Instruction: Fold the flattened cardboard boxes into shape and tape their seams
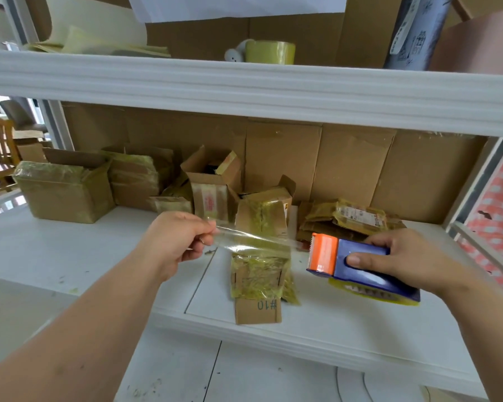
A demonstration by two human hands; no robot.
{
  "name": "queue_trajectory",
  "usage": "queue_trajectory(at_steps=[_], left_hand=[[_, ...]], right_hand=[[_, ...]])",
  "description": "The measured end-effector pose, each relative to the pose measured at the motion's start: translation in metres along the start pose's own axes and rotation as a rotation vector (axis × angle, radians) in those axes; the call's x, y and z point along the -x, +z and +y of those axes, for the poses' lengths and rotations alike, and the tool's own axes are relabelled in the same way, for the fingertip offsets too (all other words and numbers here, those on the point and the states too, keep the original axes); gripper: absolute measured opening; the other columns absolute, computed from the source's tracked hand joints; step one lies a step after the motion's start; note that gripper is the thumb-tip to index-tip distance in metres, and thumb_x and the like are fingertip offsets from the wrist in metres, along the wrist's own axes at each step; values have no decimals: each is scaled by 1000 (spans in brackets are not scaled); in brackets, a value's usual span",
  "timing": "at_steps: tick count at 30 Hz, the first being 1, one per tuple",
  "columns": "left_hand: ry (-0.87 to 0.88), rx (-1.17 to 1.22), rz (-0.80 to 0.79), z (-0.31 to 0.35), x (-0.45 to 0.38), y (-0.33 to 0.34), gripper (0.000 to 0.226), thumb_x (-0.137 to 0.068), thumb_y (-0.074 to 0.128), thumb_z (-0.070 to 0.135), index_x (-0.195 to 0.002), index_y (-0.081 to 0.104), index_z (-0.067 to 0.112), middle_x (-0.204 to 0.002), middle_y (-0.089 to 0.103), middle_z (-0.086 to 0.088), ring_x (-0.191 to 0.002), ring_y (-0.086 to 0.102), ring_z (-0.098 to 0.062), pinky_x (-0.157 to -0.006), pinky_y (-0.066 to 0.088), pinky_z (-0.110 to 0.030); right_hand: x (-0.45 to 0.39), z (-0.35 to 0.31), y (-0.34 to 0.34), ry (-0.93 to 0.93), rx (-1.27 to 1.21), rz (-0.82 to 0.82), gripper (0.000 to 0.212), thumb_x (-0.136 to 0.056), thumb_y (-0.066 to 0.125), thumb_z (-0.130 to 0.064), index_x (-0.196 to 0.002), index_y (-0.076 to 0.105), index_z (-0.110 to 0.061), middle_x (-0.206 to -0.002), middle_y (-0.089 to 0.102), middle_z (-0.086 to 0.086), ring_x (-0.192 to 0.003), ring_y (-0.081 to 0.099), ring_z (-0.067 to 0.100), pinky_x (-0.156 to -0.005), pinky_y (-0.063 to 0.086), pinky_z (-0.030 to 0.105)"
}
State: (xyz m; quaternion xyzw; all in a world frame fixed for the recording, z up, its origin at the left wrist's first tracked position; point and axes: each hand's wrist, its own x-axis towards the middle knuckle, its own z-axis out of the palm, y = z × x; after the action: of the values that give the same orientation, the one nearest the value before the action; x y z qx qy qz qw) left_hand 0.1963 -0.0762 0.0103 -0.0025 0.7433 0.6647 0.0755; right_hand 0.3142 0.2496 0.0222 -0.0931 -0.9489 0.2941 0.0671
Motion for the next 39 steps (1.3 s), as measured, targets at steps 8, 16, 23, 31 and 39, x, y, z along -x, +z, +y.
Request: queue_trajectory(at_steps=[8,16,23,31,39], left_hand=[[-80,27,42,-17,-7,4,16,-92,68,15,-87,73,1,-56,63,-3,-45,47,-9,-49,47,-18],[-111,2,30,-23,-10,5,16,-92,67,14,-84,73,1,-56,64,-3,-46,49,-9,-53,47,-22],[-185,0,19,-36,-14,8,17,-92,68,15,-88,73,0,-57,65,-3,-48,49,-10,-54,46,-23],[-325,20,-29,-69,-12,16,19,-92,69,17,-87,73,-1,-63,65,-4,-47,46,-9,-50,44,-20],[-352,-83,-37,-76,-10,33,19,-92,62,14,-78,73,5,-73,72,-10,-50,45,-17,-52,46,-25]], right_hand=[[-18,-6,-8,1,62,-105,56,-60,63,-73,-74,74,-20,-69,72,0,-68,68,17,-66,48,34],[-33,-8,-13,16,79,-168,61,-61,64,-73,-76,75,-15,-73,73,5,-72,68,21,-65,44,32],[-44,-1,-6,21,106,-213,64,-60,61,-75,-78,75,-16,-76,72,6,-75,68,22,-64,42,31],[-52,4,16,60,138,-299,61,-59,60,-78,-74,73,-20,-69,69,0,-69,65,15,-61,39,26],[-58,1,34,64,131,-348,62,-55,58,-81,-74,73,-24,-60,66,-11,-65,63,7,-61,40,24]])
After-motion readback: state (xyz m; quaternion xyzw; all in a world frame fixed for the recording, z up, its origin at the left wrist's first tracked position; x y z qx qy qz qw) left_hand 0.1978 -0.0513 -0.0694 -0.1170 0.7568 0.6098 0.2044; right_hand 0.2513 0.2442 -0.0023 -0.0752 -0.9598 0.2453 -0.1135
